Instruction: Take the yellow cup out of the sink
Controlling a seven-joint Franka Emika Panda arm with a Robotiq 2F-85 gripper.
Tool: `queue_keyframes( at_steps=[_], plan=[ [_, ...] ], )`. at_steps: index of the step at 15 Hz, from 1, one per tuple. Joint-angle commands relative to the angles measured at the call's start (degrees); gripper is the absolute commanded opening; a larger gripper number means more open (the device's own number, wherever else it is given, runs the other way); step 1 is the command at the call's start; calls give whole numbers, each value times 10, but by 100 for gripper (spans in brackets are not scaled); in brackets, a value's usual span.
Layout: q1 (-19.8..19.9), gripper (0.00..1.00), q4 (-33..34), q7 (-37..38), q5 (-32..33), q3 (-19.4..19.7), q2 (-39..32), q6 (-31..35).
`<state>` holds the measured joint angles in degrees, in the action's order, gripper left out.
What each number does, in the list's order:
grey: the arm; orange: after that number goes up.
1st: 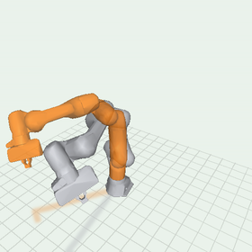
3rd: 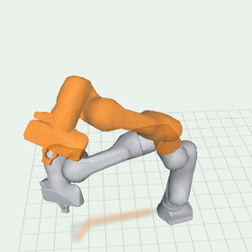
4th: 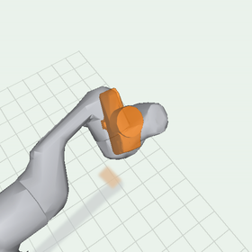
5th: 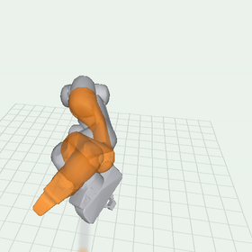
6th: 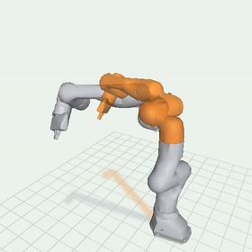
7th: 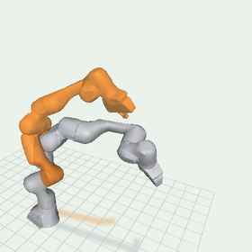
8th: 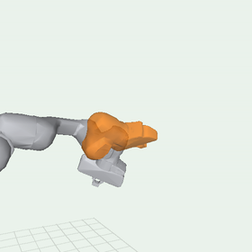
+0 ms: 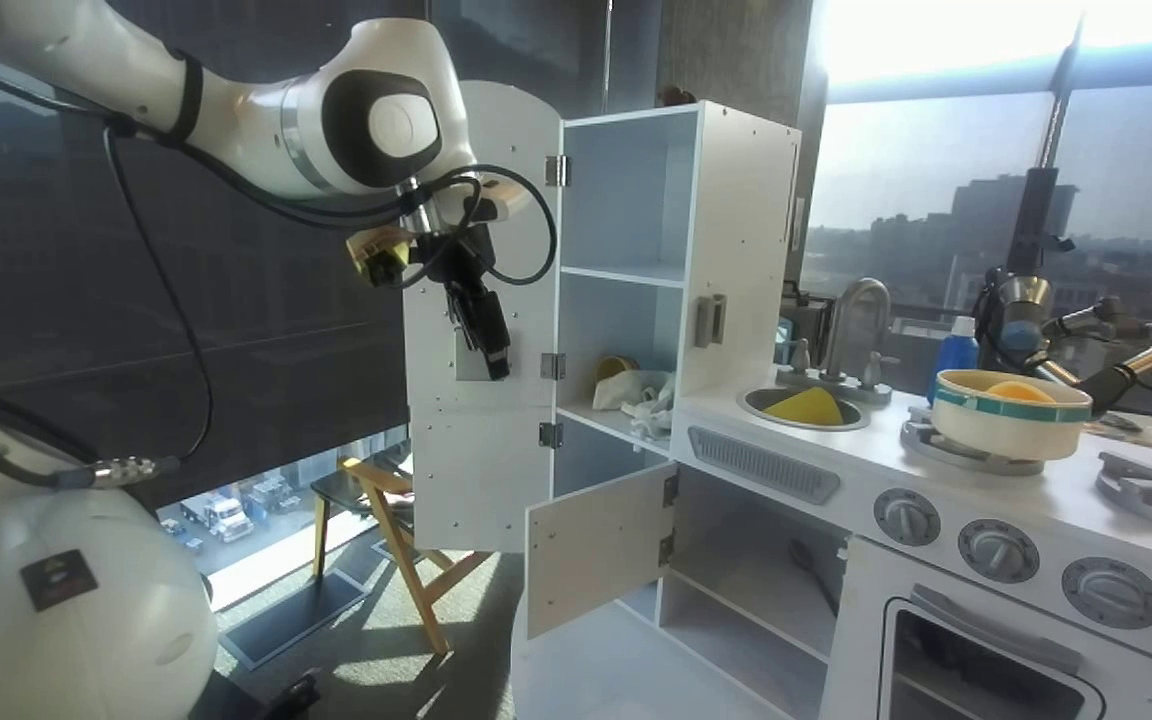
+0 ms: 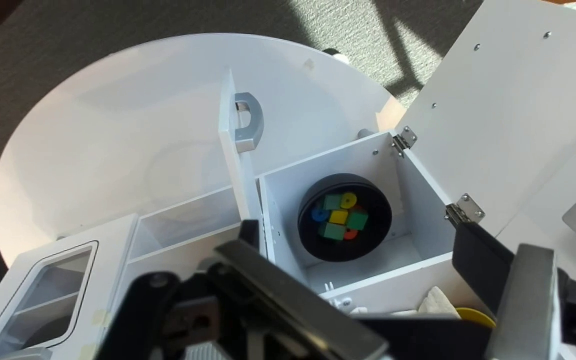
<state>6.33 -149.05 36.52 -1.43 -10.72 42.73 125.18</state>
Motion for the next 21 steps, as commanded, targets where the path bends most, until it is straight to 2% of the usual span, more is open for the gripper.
queue_keyframes(
  at_steps=[1, 6, 10, 13, 17, 20, 21],
  plan=[
    [61, 100, 28, 36, 56, -11, -44, 28],
    [165, 100, 99, 91, 186, 9, -110, 46],
    [192, 100, 162, 112, 259, 37, -189, 76],
    [176, 100, 194, 87, 276, 75, -250, 91],
    [138, 100, 222, -35, 242, 137, -310, 140],
    [126, 100, 251, -112, 231, 168, -349, 160],
    [123, 100, 262, -117, 227, 173, -359, 165]
  ],
)
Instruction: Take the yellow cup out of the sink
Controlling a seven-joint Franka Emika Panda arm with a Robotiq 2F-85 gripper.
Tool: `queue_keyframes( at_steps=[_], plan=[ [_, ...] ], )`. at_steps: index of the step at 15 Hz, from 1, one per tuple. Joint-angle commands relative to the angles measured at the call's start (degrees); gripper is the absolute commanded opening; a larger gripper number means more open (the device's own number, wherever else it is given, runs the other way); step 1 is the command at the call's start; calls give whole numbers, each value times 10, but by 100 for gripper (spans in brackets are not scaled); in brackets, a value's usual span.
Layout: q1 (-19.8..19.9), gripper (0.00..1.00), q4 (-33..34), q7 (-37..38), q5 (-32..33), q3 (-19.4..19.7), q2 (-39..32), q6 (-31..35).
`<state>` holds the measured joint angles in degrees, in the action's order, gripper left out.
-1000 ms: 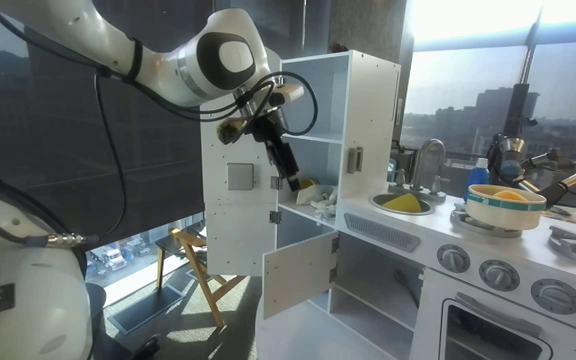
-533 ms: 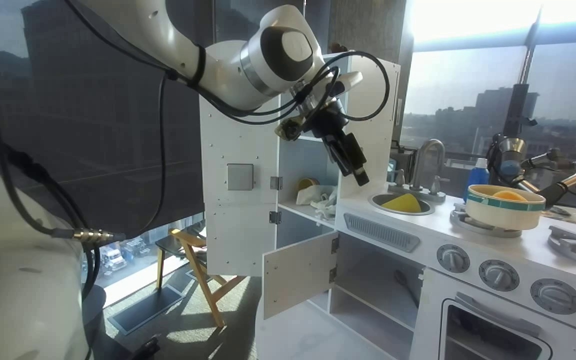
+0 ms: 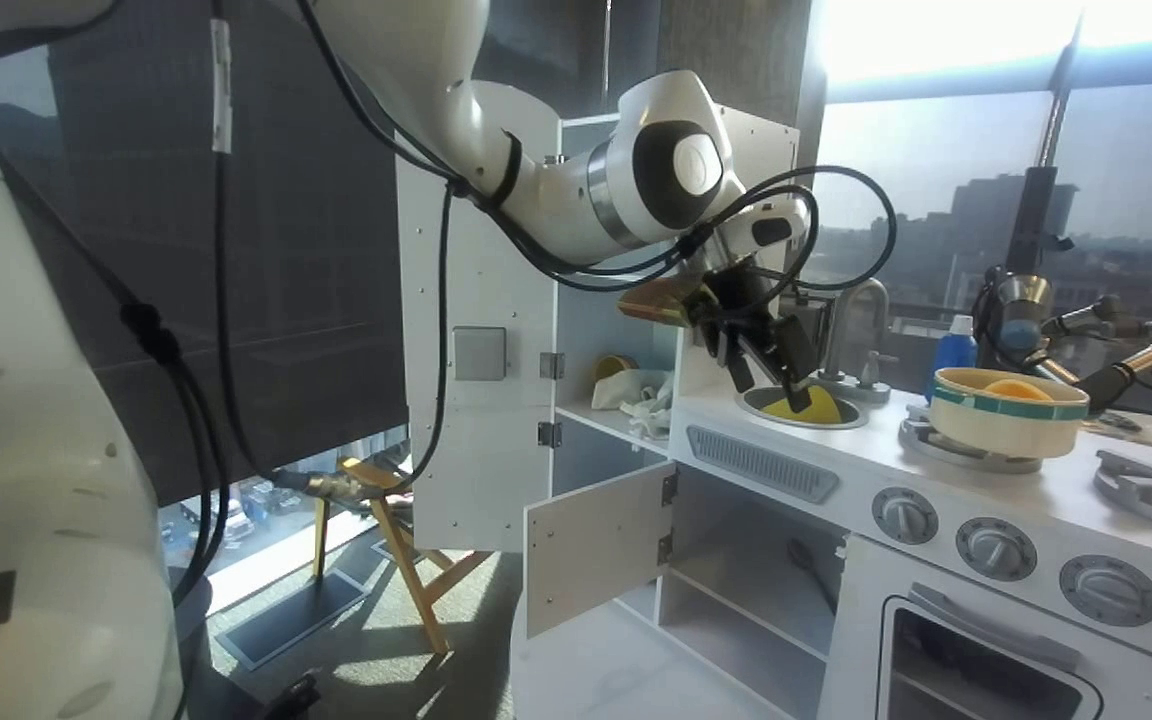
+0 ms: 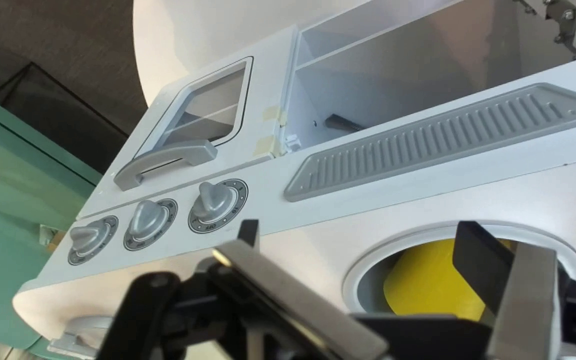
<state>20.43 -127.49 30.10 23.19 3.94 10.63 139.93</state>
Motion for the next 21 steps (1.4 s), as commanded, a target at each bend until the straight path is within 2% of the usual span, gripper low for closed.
queue_keyframes(
  at_steps=[1, 2, 3, 9, 11, 15, 18, 21],
  plan=[
    [-23, 100, 50, -59, -26, 31, -38, 15],
    [-28, 100, 47, -64, -34, 33, -30, 1],
    [-24, 100, 29, -39, -14, 34, -27, 8],
    [-32, 100, 35, -47, -21, 36, -30, 7],
    [-31, 100, 81, -35, -3, 32, -56, -8],
    [-46, 100, 156, -77, -23, 37, -95, -34],
    [-51, 100, 213, -88, -13, 46, -145, -19],
    [-52, 100, 262, -148, -45, 61, -191, -12]
  ],
)
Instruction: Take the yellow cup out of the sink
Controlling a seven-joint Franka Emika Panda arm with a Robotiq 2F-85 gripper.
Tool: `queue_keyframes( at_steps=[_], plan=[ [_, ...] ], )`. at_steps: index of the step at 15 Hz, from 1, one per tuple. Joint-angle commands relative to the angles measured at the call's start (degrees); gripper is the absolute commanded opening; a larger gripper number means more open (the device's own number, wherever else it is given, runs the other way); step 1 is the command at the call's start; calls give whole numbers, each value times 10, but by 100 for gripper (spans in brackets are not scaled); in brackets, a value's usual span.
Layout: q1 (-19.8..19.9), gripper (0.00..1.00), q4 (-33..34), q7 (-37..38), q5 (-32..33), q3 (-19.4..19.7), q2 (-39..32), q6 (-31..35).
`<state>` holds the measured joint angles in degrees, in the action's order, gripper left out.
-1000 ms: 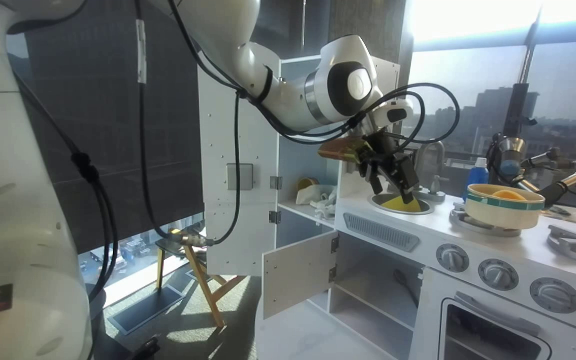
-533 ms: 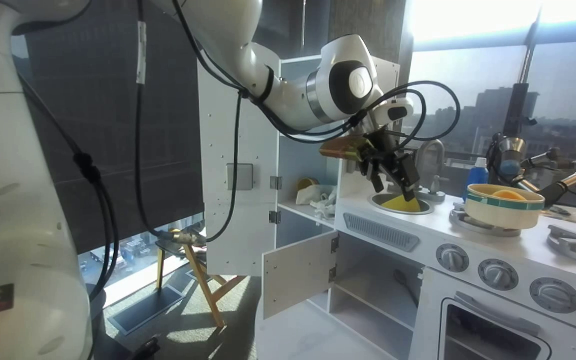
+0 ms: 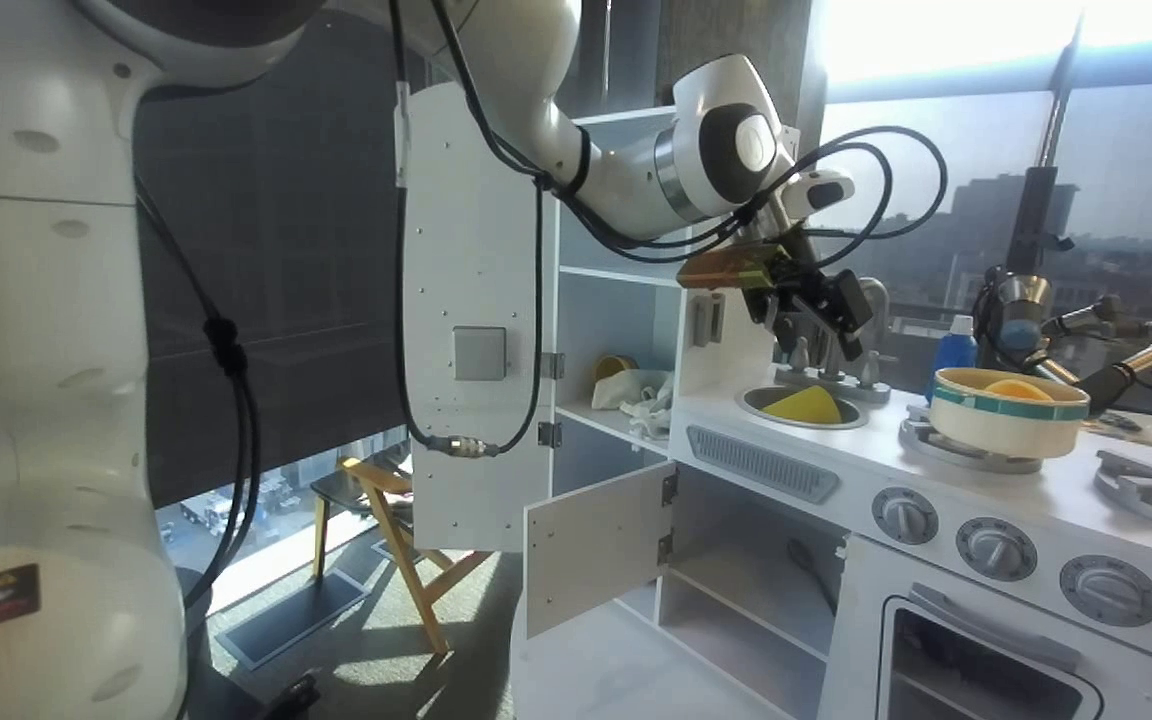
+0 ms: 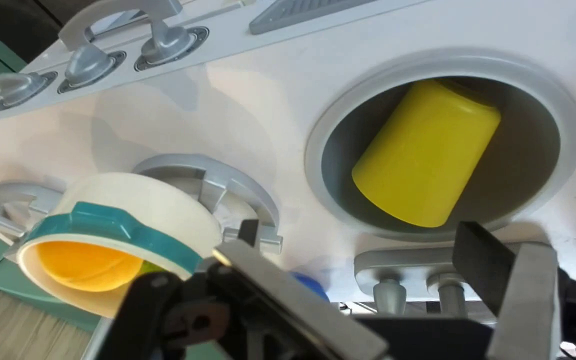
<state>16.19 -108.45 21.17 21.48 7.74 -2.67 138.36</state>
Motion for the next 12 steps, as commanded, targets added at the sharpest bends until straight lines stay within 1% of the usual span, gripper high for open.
queue_keyframes(
  at_steps=[1, 2, 5, 6, 8, 10, 12],
  plan=[
    [-10, 100, 86, -79, -51, 25, -74, 2],
    [-7, 100, 97, -99, -92, 25, -88, 5],
    [-3, 100, 123, -125, -202, 17, -117, 16],
    [-2, 100, 130, -135, -227, 15, -126, 23],
    [-1, 100, 148, -148, -258, 15, -143, 18],
    [-1, 100, 157, -144, -273, 19, -153, 7],
    [-6, 100, 154, -134, -266, 25, -157, 0]
  ],
)
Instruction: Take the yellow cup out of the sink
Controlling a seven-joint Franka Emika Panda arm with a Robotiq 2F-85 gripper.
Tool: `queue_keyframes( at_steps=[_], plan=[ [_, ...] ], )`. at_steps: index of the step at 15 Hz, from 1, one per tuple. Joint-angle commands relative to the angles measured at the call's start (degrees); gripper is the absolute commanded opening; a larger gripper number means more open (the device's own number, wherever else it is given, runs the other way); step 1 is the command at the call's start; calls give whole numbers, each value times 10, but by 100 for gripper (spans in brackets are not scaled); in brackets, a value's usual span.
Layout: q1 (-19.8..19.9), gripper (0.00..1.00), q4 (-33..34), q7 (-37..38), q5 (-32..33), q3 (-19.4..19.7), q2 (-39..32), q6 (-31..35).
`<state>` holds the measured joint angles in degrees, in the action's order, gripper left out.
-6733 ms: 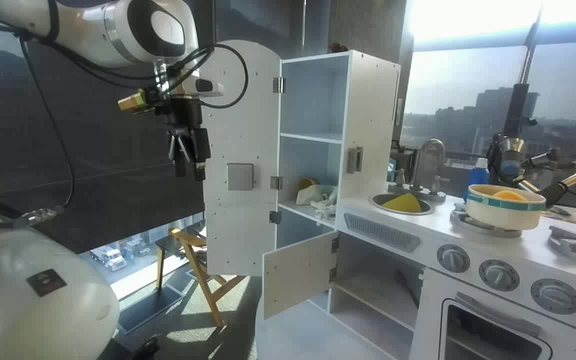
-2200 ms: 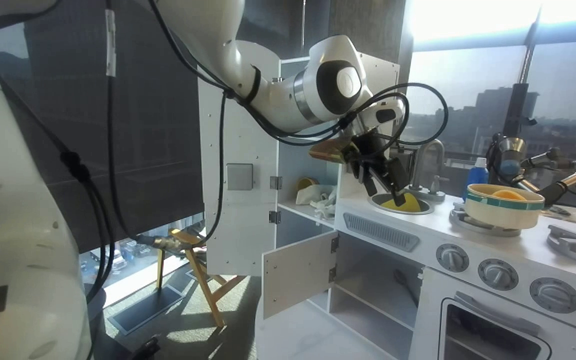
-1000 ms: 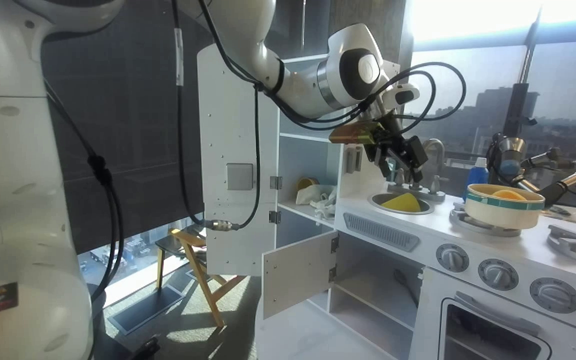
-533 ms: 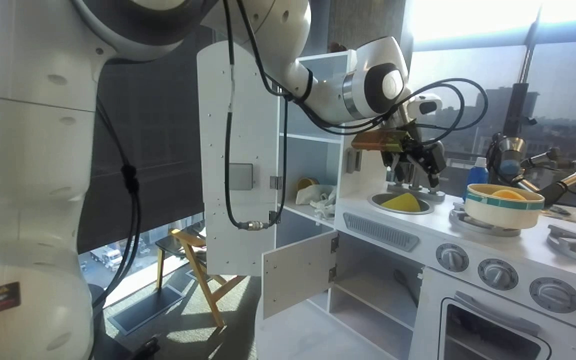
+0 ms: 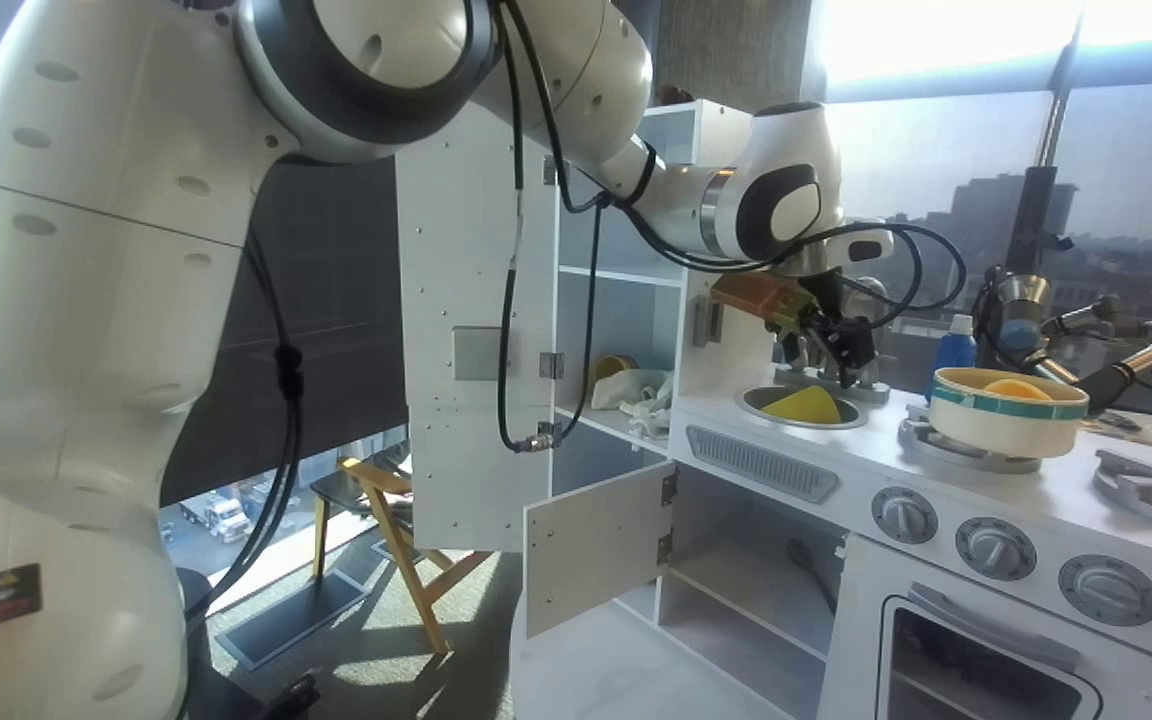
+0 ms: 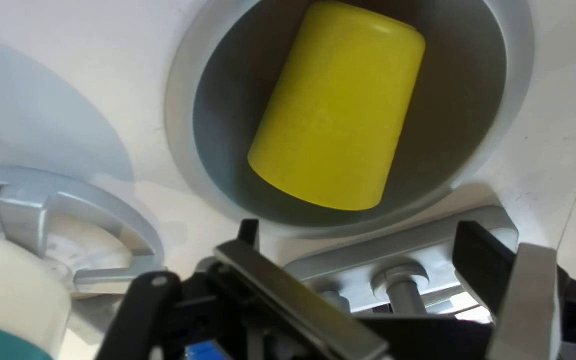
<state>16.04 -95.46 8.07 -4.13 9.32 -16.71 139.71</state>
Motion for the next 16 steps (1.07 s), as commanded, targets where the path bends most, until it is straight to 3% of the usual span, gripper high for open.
queue_keyframes(
  at_steps=[1, 9, 15, 16],
  plan=[
    [-12, 100, 17, 16, 10, 17, -15, -20],
    [-24, 100, 17, 60, 13, 22, -27, -110],
    [-22, 100, 26, 55, 17, 25, -54, -77],
    [-20, 75, 24, 49, 11, 22, -49, -78]
  ],
)
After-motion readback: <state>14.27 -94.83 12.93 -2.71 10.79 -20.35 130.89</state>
